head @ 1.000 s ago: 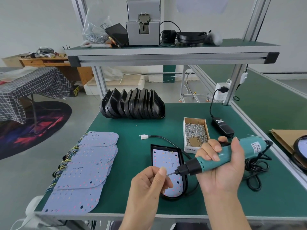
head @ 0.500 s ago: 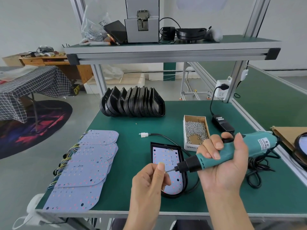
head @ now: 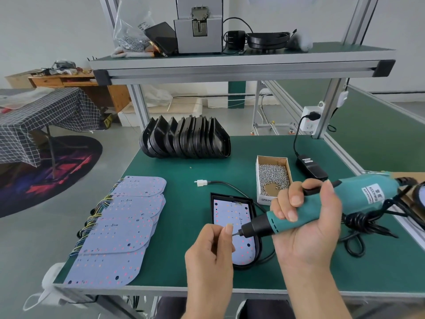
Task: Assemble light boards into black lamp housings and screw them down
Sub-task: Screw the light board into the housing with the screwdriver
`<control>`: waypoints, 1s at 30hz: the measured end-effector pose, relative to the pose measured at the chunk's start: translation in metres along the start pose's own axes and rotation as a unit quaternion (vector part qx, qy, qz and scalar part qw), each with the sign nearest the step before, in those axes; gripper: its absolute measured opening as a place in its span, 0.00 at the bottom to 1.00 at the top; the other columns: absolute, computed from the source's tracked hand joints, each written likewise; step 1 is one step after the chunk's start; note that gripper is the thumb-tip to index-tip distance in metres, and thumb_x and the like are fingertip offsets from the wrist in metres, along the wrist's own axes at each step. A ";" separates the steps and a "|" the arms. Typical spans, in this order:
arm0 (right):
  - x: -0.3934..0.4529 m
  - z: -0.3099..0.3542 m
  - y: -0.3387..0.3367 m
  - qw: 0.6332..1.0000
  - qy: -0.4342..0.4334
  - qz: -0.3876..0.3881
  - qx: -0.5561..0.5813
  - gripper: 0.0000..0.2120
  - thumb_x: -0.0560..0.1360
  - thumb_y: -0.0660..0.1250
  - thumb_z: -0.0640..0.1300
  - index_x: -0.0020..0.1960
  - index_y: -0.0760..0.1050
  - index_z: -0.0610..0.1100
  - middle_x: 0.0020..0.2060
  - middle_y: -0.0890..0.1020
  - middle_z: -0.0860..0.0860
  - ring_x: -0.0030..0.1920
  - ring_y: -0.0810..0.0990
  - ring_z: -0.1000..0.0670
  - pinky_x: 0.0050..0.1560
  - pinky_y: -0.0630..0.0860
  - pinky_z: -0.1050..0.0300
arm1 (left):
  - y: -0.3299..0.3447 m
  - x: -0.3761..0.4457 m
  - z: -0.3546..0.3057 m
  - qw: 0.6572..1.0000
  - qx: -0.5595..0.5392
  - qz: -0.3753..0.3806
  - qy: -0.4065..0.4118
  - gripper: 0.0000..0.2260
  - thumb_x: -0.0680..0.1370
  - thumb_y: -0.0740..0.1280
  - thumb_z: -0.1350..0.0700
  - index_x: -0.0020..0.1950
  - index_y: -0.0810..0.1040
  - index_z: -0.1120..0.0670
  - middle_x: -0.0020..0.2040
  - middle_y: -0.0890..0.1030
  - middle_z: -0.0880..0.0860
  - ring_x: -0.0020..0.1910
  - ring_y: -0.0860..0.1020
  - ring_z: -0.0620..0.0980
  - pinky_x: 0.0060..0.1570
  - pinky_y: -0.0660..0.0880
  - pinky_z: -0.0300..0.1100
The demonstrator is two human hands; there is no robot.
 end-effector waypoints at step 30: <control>0.071 -0.092 -0.042 0.988 0.026 -0.100 -0.118 0.16 0.71 0.73 0.51 0.46 0.72 0.41 0.34 0.71 0.44 0.27 0.68 0.48 0.29 0.66 0.58 | 0.024 0.088 0.090 0.949 0.220 0.144 -0.175 0.11 0.75 0.70 0.51 0.40 0.71 0.55 0.34 0.74 0.48 0.31 0.69 0.49 0.25 0.63 0.37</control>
Point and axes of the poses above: each hand's wrist, its own x-axis towards the middle knuckle, its own y-axis out of the palm, z = x × y, the point moved 10 cm from there along x, towards the middle knuckle
